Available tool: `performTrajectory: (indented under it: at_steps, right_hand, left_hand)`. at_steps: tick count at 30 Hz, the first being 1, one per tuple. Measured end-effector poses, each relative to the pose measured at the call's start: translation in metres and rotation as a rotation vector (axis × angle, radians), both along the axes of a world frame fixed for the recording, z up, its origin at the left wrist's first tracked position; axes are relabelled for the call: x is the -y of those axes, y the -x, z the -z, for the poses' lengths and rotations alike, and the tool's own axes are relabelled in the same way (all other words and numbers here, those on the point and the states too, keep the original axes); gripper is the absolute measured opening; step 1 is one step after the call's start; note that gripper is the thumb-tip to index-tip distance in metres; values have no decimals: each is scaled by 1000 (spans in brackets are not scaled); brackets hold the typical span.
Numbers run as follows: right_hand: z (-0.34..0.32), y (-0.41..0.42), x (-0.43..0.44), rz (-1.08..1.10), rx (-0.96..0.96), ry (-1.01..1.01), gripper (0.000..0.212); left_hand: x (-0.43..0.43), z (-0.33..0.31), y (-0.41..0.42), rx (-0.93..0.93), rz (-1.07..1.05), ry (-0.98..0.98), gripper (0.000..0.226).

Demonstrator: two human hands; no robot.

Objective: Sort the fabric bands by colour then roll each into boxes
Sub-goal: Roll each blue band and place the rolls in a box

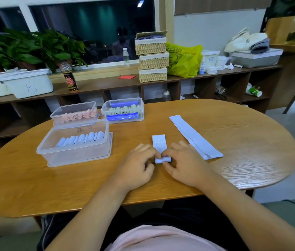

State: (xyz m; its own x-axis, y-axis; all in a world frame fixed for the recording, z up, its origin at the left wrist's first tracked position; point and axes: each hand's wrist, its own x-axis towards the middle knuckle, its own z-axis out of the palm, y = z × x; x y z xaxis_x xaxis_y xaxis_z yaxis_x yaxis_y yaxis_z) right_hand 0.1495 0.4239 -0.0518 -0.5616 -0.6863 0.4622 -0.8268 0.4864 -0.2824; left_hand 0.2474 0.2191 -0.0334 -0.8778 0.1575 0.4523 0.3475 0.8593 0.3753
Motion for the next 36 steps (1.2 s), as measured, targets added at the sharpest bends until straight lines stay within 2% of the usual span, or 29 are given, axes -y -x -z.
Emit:
performTrajectory:
  at_steps: [6,9,13,17,21,29,36]
  right_hand:
    - [-2,0,0,31,22,-1,36]
    - [-5,-1,-2,-6,27,84,22]
    - [-4,1,-2,-23,45,62,19]
    - [-4,3,0,5,94,45,29]
    - [-3,6,2,20,156,21,38]
    - [-1,15,8,71,195,-43,49]
    - [-1,17,2,179,248,125,45]
  left_hand:
    - [-2,0,1,39,-47,49,40]
    - [-2,1,3,59,-82,56,45]
    - [-1,4,6,83,-125,72,52]
    - [-1,5,7,39,-168,62,55]
    - [-2,6,6,-7,-106,109,52]
    - [0,7,19,54,-116,206,55]
    - [4,-2,52,59,-216,268,43]
